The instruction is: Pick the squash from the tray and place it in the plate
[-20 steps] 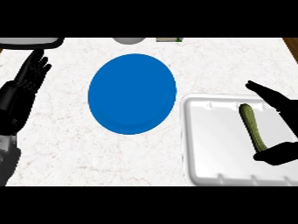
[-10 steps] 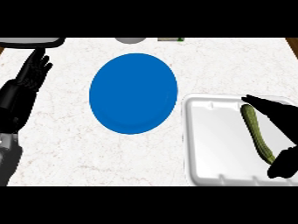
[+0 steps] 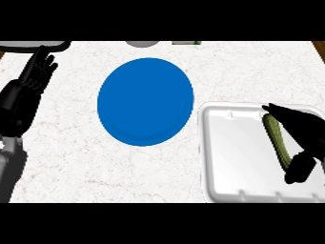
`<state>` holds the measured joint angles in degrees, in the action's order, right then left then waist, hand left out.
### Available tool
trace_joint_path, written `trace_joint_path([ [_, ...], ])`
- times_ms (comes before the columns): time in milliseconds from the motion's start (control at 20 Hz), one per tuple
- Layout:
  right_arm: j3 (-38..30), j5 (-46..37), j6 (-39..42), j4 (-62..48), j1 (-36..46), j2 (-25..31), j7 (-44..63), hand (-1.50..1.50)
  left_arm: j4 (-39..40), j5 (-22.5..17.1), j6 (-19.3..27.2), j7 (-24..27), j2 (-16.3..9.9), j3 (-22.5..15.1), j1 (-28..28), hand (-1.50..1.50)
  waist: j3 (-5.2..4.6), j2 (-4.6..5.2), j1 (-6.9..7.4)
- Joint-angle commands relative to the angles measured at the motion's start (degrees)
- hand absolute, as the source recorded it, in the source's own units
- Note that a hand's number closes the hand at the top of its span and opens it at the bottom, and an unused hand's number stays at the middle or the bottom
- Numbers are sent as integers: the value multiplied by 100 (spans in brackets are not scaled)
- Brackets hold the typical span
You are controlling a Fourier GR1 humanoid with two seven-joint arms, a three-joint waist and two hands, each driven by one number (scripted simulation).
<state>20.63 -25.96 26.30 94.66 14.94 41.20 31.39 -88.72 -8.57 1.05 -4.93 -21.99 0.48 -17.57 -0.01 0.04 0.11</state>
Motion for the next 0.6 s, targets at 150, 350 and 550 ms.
trace_joint_path([
  [150,-284,-647,189,-681,7,-373,-233,-150,-594,369,38,-51,280,-110,512,0,2,-6,14],
  [350,-364,-1023,81,-1157,-150,-556,-778,-150,-284,191,-226,-111,212,246,239,0,2,-2,4],
  [550,-285,-1269,164,-1245,-195,-816,-875,-150,-61,1,-560,-104,85,521,86,0,1,-1,-5],
])
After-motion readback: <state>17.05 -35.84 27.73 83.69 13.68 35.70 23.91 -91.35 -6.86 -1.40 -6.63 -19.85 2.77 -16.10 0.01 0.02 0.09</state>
